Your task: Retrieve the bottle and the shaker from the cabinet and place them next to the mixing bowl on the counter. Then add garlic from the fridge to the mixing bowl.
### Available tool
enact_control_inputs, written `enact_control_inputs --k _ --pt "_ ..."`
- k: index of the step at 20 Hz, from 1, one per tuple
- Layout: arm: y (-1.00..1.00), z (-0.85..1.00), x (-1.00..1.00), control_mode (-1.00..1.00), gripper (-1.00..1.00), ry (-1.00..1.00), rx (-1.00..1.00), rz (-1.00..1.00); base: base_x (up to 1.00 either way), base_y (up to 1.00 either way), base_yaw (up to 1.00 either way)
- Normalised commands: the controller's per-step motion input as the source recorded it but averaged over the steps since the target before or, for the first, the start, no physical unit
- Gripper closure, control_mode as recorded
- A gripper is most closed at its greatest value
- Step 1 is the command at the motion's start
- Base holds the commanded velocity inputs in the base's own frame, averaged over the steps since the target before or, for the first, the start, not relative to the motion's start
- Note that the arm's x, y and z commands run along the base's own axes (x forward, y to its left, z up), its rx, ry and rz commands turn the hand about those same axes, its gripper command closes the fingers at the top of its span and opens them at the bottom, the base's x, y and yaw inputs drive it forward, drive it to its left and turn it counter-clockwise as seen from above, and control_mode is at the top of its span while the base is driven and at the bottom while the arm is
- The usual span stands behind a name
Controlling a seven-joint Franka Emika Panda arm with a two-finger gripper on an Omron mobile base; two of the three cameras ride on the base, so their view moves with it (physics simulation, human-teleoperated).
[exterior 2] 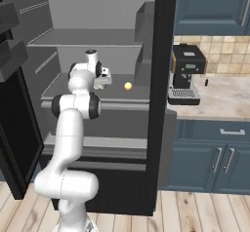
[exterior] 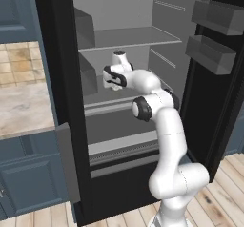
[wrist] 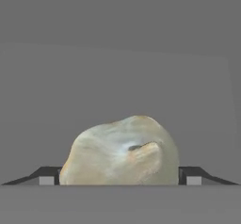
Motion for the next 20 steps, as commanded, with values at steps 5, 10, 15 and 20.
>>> enact_control_inputs --k 5,10,15,20 --pt "0.00 -0.01 -0.03 -1.00 1.00 -0.24 0.00 0.00 0.00 0.00 0.00" --pt "-0.03 -0.03 0.00 -1.00 1.00 -0.16 0.00 0.00 0.00 0.00 0.00" --pt "0.00 0.00 -0.12 -1.00 1.00 -0.14 0.00 0.00 0.00 0.00 0.00" --pt "-0.09 0.26 -0.43 -1.00 1.00 -0.16 0.04 0.00 0.00 0.00 0.00"
